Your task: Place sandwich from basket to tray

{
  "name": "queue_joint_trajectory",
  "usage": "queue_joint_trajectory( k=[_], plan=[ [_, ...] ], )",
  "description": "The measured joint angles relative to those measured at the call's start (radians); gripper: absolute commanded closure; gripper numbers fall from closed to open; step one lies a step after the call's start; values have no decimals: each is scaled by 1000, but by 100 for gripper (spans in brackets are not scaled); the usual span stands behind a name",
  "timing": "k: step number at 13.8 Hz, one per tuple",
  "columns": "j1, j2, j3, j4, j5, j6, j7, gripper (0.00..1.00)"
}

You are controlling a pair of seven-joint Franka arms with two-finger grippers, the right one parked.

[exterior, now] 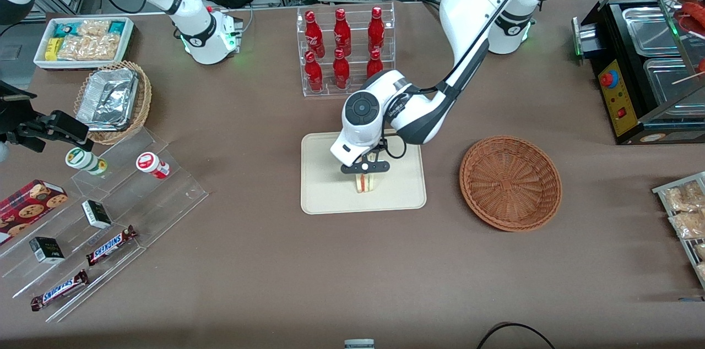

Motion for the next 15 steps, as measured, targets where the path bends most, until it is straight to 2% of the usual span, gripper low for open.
queue_joint_trajectory(
  k=[4,9,12,15],
  plan=[
    [-2,-18,0,19,1,-41,-63,0],
    [8,-180,10,40,2,-227,-195,0],
    [63,-262,28,37,6,-255,-207,0],
    [150,-344,44,36,9,-384,-205,0]
  ],
)
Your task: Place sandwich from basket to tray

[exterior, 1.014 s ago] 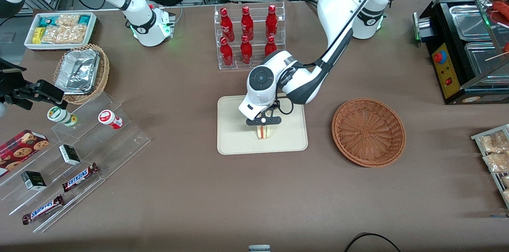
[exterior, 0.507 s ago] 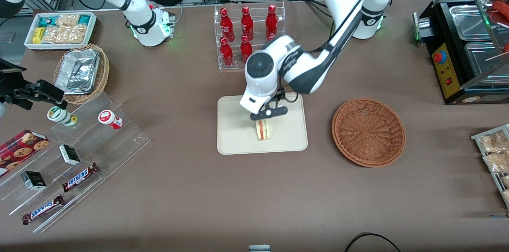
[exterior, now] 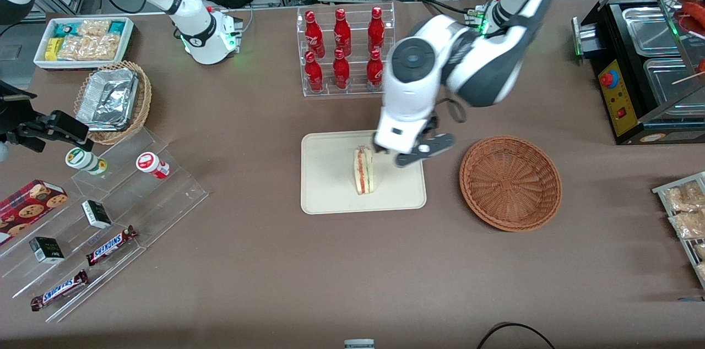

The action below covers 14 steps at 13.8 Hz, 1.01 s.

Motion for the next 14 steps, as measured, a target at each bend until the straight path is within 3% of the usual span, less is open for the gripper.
queue_joint_trajectory(
  k=[2,7,14],
  plan=[
    [74,-67,5,0,0,-75,46,0],
    [278,-208,9,-10,-55,-262,364,0],
    [516,-308,11,-114,-113,-331,807,0]
  ],
)
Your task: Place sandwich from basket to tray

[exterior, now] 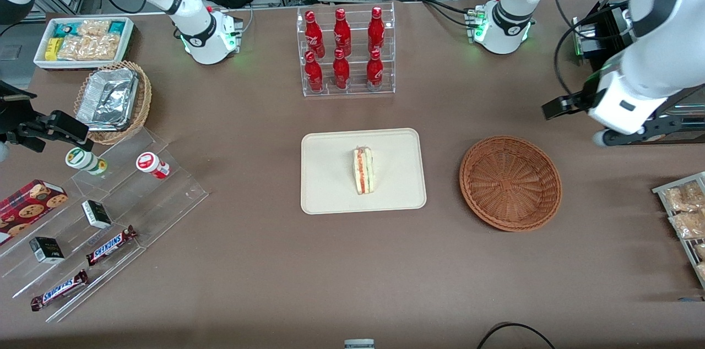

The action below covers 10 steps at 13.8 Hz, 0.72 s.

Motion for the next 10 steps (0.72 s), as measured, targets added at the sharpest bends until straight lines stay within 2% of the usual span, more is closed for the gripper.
queue_joint_trajectory(
  k=[3,10],
  plan=[
    [31,-18,0,-6,-3,-24,90,0],
    [29,-30,2,0,-3,-36,98,0]
  ],
)
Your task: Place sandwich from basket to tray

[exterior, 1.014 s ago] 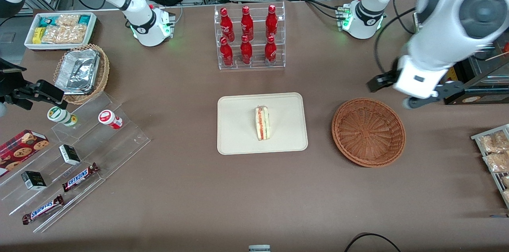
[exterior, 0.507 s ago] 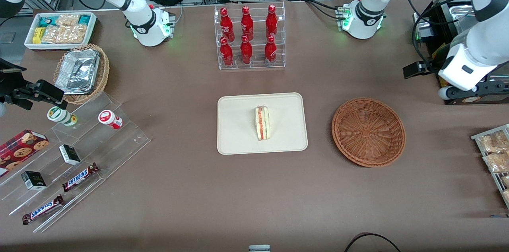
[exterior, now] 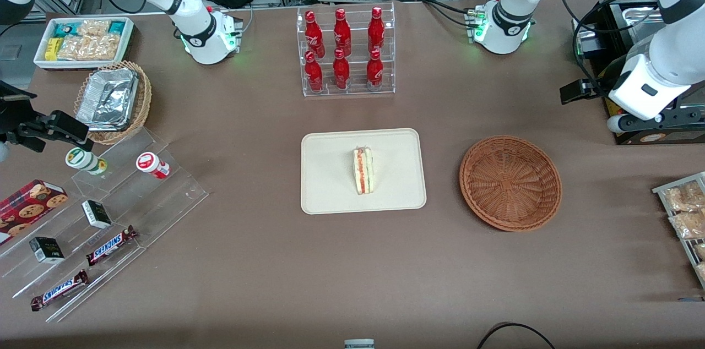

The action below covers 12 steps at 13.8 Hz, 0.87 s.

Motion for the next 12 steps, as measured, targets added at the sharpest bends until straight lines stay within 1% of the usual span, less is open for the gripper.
queue_joint_trajectory(
  k=[1,3,5,12],
  plan=[
    [-12,-1,18,9,0,0,2,0],
    [-68,0,87,30,0,0,6,0],
    [-92,5,121,46,5,0,46,0],
    [-100,-6,130,61,35,8,84,0]
  ],
)
